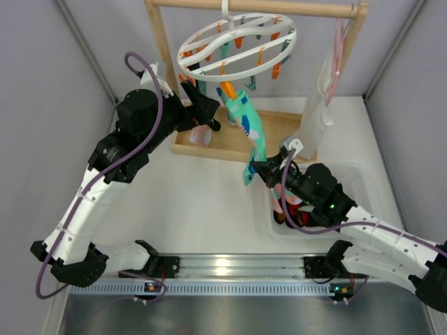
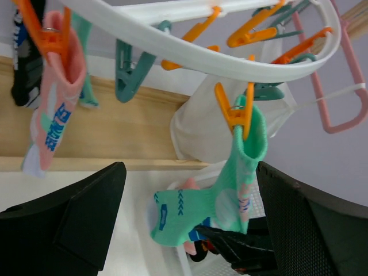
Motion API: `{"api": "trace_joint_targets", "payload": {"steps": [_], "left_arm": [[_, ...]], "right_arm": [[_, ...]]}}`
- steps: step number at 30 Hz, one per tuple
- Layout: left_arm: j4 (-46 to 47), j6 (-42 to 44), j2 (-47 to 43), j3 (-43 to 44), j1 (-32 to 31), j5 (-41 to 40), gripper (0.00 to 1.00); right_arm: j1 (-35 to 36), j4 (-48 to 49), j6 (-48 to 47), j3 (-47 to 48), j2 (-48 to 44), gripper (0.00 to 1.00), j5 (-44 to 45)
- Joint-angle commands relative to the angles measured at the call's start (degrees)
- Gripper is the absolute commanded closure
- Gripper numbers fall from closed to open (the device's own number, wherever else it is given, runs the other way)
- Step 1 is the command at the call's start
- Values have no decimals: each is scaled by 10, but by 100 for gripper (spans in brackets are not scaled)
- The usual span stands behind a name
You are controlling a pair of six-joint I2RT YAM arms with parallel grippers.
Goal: Remove the socks clipped to the hanger
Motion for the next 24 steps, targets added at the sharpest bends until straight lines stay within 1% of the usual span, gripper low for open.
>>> {"api": "trace_joint_targets", "payload": {"steps": [1, 3, 5, 6, 7, 11, 18, 19, 21, 22, 24], "left_arm": [[61, -24, 32, 70, -29, 29, 2], [62, -17, 63, 94, -58, 12, 2], [61, -9, 89, 122, -81, -31, 2], [61, -6, 96, 129, -98, -40, 2], [61, -8, 102, 133, -102, -45, 2], [62, -9, 120, 134, -105, -87, 4], [72, 0, 130, 116, -105, -122, 8], [88, 5, 131, 112, -104, -124, 11], [101, 17, 136, 107, -105, -128, 12], [110, 21, 143, 107, -104, -135, 15], [114, 27, 152, 110, -101, -137, 18]], "right_arm": [[-10, -22, 12, -1, -12, 100, -21], [-10, -24, 15, 0, -10, 100, -38], [-13, -24, 18, 1, -7, 100, -57], [-14, -24, 22, 4, -5, 100, -61], [-14, -23, 24, 4, -5, 100, -67], [-15, -19, 27, 4, -4, 100, -72], [-16, -18, 26, 3, -9, 100, -88], [-16, -17, 26, 3, -8, 100, -95], [-16, -13, 27, 3, -3, 100, -101], [-16, -10, 27, 3, -3, 100, -104], [-16, -10, 28, 4, 1, 100, -104]]}}
